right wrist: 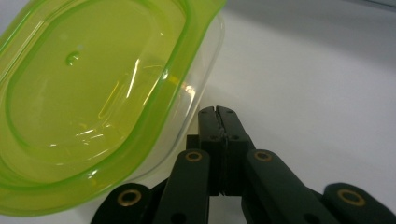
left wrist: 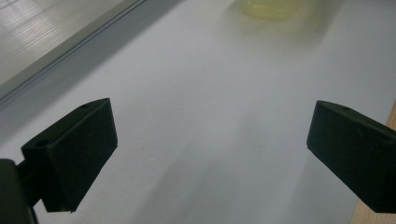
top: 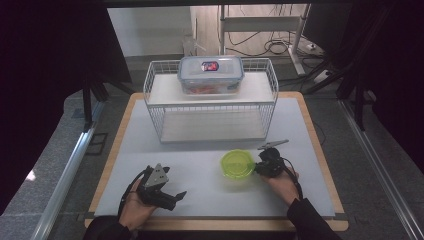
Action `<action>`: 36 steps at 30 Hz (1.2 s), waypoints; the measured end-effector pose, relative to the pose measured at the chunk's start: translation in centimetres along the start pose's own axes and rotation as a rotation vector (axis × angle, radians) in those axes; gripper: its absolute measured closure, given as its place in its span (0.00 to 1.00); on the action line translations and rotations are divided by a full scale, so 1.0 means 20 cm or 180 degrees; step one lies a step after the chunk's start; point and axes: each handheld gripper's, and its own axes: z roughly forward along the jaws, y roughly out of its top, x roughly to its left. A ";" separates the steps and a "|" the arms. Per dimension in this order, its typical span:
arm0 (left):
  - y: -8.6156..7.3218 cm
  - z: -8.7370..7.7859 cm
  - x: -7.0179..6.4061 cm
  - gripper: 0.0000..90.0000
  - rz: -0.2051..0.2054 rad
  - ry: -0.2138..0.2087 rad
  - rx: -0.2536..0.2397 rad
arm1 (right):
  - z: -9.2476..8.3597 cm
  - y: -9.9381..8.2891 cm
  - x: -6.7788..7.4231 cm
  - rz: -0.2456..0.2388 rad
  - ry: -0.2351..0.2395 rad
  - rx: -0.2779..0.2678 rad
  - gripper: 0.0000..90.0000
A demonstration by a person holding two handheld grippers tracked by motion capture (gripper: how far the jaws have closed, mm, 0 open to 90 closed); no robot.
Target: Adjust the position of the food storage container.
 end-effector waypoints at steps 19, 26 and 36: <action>0.00 -0.01 0.00 0.02 -0.0005 0.0002 0.0005 | 0.17 0.12 0.22 -0.0376 0.0266 0.0065 1.00; 0.00 -0.01 0.01 0.02 -0.0001 0.0024 0.0013 | 0.07 0.11 0.14 -0.0320 0.0114 -0.0048 0.94; -0.01 -0.03 0.04 0.03 -0.0029 0.0103 0.0034 | -0.06 0.08 0.09 -0.0372 -0.0012 -0.0233 0.67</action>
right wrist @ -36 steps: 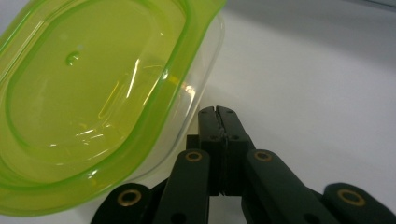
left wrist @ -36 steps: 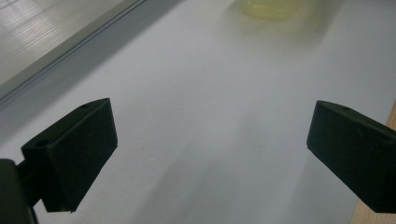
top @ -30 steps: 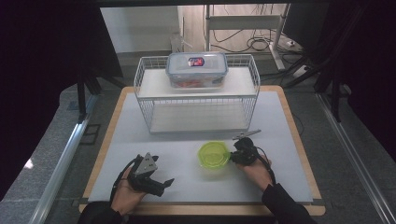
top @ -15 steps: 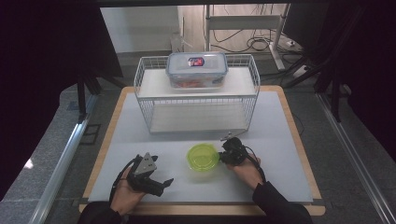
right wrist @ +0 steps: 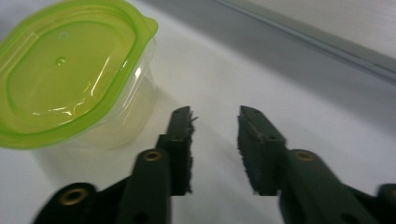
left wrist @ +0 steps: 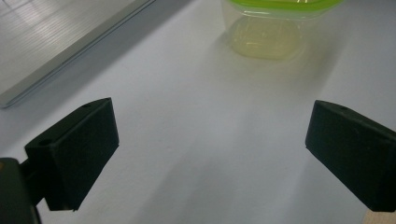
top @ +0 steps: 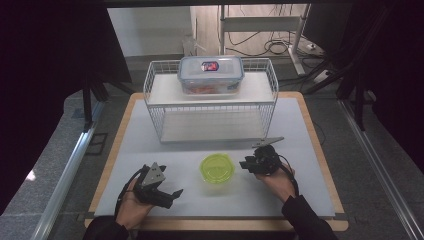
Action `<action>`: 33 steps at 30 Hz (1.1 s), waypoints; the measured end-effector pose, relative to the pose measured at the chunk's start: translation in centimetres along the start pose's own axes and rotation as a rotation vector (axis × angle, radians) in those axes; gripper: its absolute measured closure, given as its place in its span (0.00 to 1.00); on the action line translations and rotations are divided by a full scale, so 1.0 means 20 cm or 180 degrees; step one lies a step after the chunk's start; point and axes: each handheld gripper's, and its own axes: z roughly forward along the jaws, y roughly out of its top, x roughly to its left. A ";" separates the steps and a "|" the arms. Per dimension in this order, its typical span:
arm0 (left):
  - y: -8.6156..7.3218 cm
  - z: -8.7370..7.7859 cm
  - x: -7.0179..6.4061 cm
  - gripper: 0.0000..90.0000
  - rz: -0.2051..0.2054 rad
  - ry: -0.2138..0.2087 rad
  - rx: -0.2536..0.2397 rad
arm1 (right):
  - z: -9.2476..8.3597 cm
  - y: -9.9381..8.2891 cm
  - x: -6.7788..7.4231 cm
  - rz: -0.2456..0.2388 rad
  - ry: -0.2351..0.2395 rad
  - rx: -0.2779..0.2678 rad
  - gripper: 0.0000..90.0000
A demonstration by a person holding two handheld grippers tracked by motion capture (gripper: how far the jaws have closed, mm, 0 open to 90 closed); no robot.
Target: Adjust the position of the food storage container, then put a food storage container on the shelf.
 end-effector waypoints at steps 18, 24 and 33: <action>0.00 0.01 0.00 0.03 0.0000 0.0008 0.0035 | -0.06 0.01 -0.02 0.0109 0.0079 -0.0167 0.28; 0.00 0.01 0.00 0.03 0.0001 0.0014 0.0028 | -0.08 0.03 0.01 0.0138 0.0146 -0.0175 0.27; 0.00 0.01 0.00 0.03 -0.0002 0.0017 0.0033 | -0.06 0.09 0.06 0.0182 0.0425 -0.0328 0.46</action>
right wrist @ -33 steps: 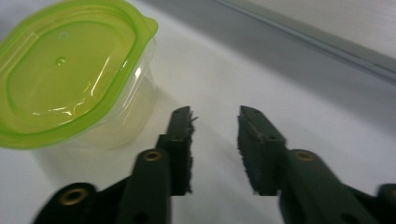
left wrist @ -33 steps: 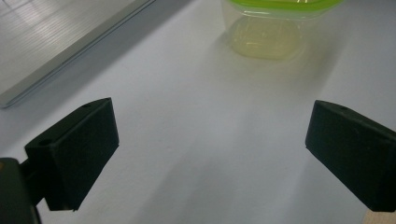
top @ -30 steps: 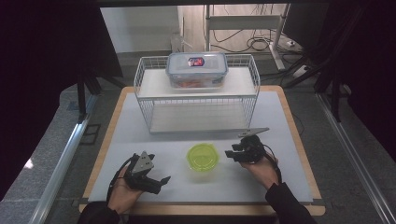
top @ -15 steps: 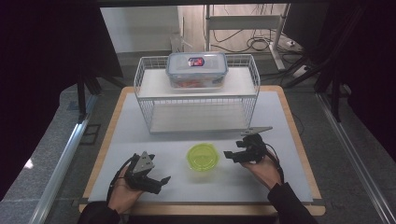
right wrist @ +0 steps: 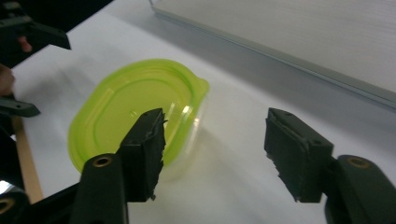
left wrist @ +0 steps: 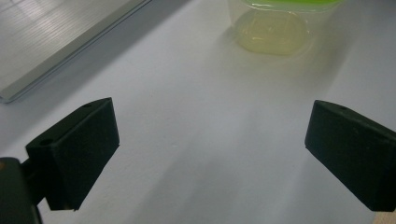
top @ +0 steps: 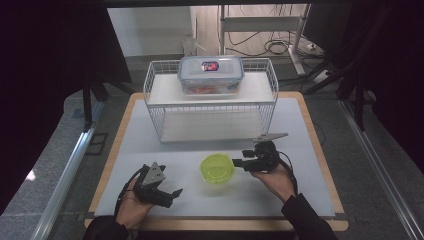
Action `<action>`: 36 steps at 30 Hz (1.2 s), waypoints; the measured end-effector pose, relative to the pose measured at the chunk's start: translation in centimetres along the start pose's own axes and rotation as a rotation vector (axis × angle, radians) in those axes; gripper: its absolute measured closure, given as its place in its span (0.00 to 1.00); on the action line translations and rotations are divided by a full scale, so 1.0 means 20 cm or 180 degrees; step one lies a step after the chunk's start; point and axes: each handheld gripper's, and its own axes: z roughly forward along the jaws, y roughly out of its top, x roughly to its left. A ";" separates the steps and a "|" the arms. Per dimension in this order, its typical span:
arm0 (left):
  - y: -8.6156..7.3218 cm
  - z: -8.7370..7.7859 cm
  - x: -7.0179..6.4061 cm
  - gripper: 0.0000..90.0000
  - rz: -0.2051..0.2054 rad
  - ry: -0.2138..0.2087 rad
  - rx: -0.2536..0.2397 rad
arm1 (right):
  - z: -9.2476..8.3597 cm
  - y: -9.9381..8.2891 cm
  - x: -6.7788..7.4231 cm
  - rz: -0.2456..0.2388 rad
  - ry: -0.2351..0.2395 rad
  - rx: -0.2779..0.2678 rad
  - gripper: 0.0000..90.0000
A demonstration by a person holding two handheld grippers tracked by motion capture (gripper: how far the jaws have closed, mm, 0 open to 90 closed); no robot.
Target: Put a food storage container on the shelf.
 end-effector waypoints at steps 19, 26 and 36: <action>0.00 0.00 0.00 0.03 0.0016 -0.0006 0.0016 | 0.15 0.00 -0.06 0.0385 0.0514 0.0140 0.69; 0.00 0.01 -0.01 0.03 0.0023 -0.0007 0.0023 | 0.18 -0.01 -0.11 0.0792 0.0822 0.0169 0.76; 0.00 0.01 -0.01 0.03 0.0029 -0.0006 0.0026 | 0.18 0.00 -0.09 0.0864 0.0828 0.0263 0.90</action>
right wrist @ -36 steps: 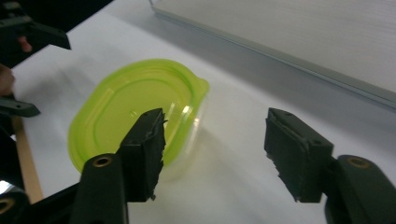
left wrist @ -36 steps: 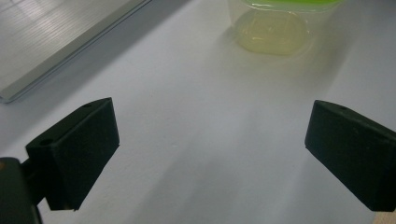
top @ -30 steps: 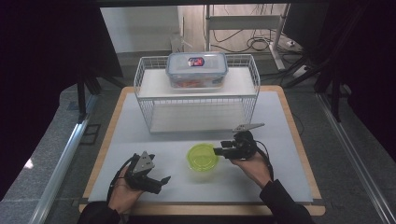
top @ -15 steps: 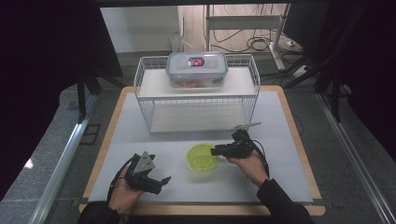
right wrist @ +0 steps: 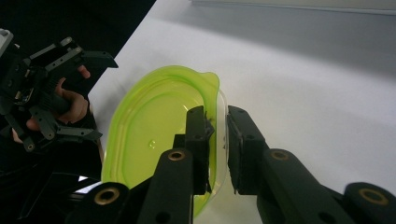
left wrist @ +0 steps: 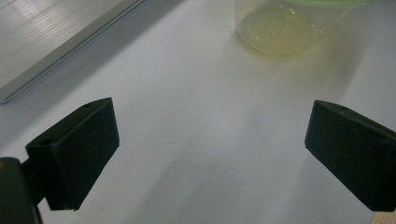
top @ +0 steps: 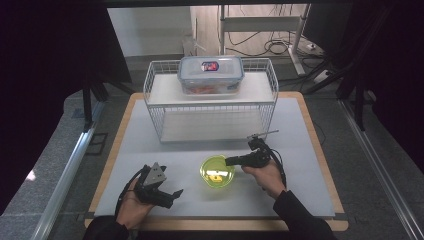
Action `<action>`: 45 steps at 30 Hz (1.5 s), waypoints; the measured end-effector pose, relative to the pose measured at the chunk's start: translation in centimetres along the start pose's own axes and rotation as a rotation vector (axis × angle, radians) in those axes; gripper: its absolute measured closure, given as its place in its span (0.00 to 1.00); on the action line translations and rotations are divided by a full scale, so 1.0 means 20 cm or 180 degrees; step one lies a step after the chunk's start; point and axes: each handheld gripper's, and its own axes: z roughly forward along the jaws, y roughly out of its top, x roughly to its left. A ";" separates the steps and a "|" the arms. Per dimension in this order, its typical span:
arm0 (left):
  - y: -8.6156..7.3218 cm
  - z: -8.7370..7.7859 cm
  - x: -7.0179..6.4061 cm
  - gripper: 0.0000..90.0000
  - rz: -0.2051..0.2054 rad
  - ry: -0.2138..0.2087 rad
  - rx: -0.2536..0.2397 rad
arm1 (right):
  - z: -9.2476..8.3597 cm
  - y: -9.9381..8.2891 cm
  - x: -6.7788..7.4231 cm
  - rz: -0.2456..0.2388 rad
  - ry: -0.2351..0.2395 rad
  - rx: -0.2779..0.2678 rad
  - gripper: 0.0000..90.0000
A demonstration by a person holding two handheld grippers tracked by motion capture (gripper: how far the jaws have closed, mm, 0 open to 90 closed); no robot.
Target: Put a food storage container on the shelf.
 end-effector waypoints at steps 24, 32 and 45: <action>0.00 0.00 0.00 0.03 -0.0008 -0.0001 -0.0015 | -0.08 0.05 0.07 0.0019 0.0210 -0.0219 0.92; 0.00 0.00 0.00 0.03 -0.0013 -0.0006 -0.0023 | -0.15 0.12 0.11 -0.0023 0.0286 -0.0389 0.93; 0.00 0.00 0.00 0.03 -0.0010 -0.0016 -0.0018 | -0.28 0.24 0.19 -0.0141 0.0344 -0.0712 0.94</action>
